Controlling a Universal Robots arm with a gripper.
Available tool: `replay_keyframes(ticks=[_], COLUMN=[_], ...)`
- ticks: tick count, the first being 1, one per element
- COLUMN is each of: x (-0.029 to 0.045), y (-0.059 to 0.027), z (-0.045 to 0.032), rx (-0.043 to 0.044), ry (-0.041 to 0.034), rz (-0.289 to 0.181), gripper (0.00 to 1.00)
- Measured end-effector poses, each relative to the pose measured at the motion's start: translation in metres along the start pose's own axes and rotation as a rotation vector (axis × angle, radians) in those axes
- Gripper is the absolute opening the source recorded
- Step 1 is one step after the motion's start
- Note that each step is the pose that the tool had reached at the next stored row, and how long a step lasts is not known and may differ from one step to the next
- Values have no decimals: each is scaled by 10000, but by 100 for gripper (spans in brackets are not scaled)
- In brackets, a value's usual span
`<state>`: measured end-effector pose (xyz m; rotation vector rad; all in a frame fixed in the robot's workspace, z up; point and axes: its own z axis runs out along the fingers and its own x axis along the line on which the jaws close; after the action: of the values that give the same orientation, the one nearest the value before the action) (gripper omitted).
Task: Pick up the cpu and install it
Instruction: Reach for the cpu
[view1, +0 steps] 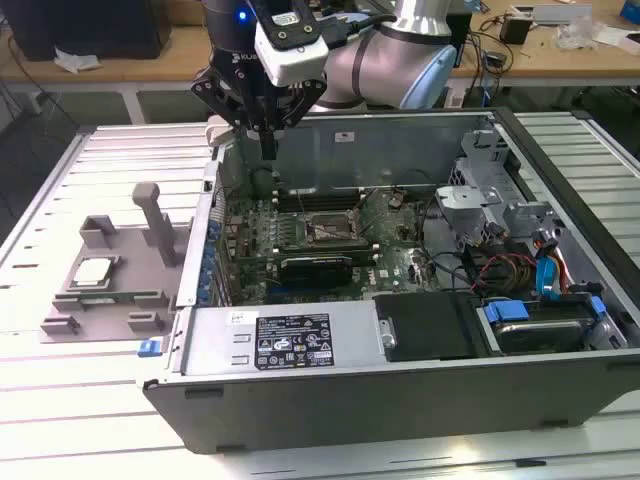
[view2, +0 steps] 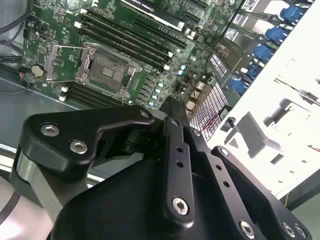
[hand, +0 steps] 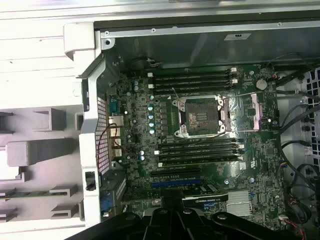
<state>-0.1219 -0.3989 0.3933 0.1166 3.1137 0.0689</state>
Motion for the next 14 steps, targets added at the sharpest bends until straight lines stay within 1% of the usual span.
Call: replay_keyframes(ticks=[11,14], x=[0,15], y=[0,2], z=[0,0], rx=[0,-1], ry=[0,0], rz=[-2,0], gripper=[11,11])
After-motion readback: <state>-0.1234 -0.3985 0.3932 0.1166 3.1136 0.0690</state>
